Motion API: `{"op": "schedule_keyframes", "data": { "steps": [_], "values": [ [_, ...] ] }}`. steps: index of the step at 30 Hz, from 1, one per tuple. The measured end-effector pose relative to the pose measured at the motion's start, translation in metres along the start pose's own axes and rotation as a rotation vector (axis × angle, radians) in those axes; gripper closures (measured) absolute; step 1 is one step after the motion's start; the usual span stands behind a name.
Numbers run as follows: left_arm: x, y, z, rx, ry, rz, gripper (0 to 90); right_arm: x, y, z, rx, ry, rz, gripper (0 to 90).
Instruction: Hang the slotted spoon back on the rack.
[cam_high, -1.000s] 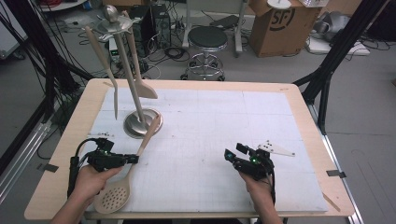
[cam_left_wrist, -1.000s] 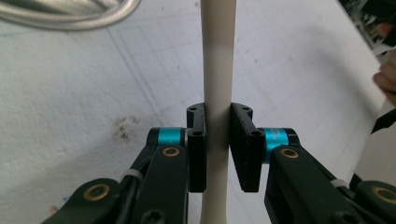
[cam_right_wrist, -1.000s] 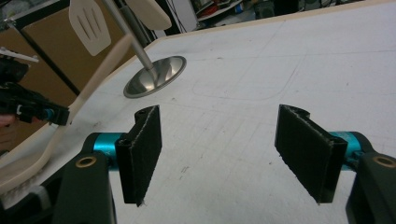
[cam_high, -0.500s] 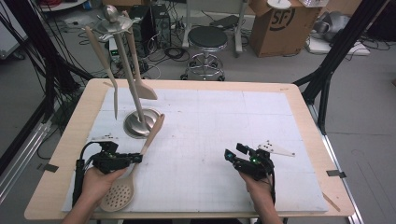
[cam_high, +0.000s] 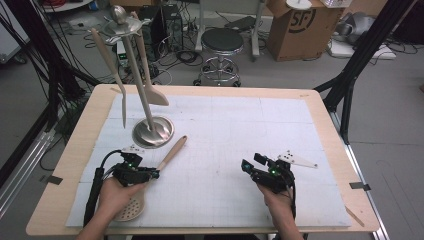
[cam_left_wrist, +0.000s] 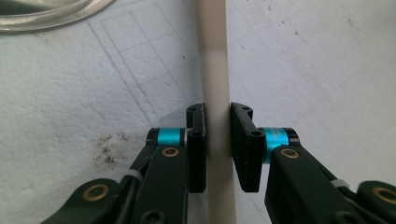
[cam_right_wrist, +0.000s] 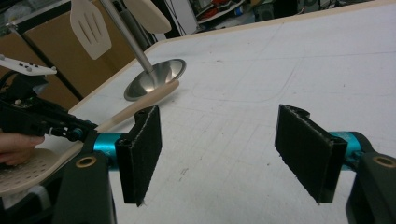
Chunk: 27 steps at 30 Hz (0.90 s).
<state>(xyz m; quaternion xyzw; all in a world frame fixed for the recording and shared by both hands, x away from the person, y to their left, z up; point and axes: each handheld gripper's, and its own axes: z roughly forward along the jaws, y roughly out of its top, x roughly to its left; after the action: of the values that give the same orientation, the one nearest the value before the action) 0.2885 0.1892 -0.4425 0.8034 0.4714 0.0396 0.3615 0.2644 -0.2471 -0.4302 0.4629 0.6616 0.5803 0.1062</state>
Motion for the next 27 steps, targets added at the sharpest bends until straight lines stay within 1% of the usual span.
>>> {"op": "schedule_keyframes", "data": {
  "steps": [1,3,7,10,12,14,15,16,17,18,19,21,22,24,27],
  "values": [
    [-0.001,0.0,0.0,0.0,0.004,0.011,77.1,0.0,0.0,0.0,0.001,0.0,0.002,31.6],
    [-0.005,-0.002,0.002,0.002,0.03,0.06,76.4,0.0,0.0,0.0,-0.003,-0.002,0.0,31.6],
    [-0.005,-0.003,0.004,0.01,0.032,0.076,75.5,0.0,0.0,0.0,-0.002,-0.002,0.001,31.7],
    [-0.007,-0.005,0.004,-0.006,0.042,0.09,75.7,0.0,0.0,0.0,-0.002,-0.002,0.001,31.6],
    [-0.006,-0.004,0.004,-0.004,0.038,0.069,76.4,0.0,0.0,0.0,0.0,-0.003,0.002,31.6],
    [-0.002,-0.003,0.003,-0.001,0.011,0.031,77.1,0.0,0.0,0.0,-0.001,-0.004,0.004,31.7],
    [-0.001,-0.003,0.002,-0.004,-0.006,0.019,77.5,0.0,0.0,0.0,-0.003,-0.005,0.001,31.7],
    [-0.001,-0.003,0.001,-0.009,-0.019,0.018,77.8,0.0,0.0,0.0,-0.003,-0.005,0.002,31.7],
    [-0.001,-0.003,-0.001,-0.018,-0.033,0.027,78.0,0.0,0.0,0.0,-0.003,-0.005,0.005,31.6],
    [-0.002,-0.004,-0.003,-0.035,-0.041,0.025,78.2,-0.001,0.0,0.0,-0.004,-0.006,0.003,31.6],
    [-0.001,-0.004,-0.007,-0.063,-0.048,0.023,78.3,-0.001,0.0,-0.001,-0.003,-0.005,0.006,31.6],
    [0.0,-0.003,-0.012,-0.11,-0.054,0.001,78.3,-0.002,0.0,-0.001,-0.001,-0.007,0.006,31.6],
    [0.002,-0.002,-0.015,-0.127,-0.069,-0.006,78.3,-0.003,0.0,0.0,-0.002,-0.01,0.007,31.6],
    [0.003,0.0,-0.022,-0.158,-0.072,-0.01,78.4,-0.002,0.0,0.0,-0.002,-0.009,0.007,31.7],
    [0.005,0.003,-0.034,-0.223,-0.103,-0.027,78.3,-0.001,0.0,0.0,-0.001,-0.008,0.006,31.6]
  ]
}}
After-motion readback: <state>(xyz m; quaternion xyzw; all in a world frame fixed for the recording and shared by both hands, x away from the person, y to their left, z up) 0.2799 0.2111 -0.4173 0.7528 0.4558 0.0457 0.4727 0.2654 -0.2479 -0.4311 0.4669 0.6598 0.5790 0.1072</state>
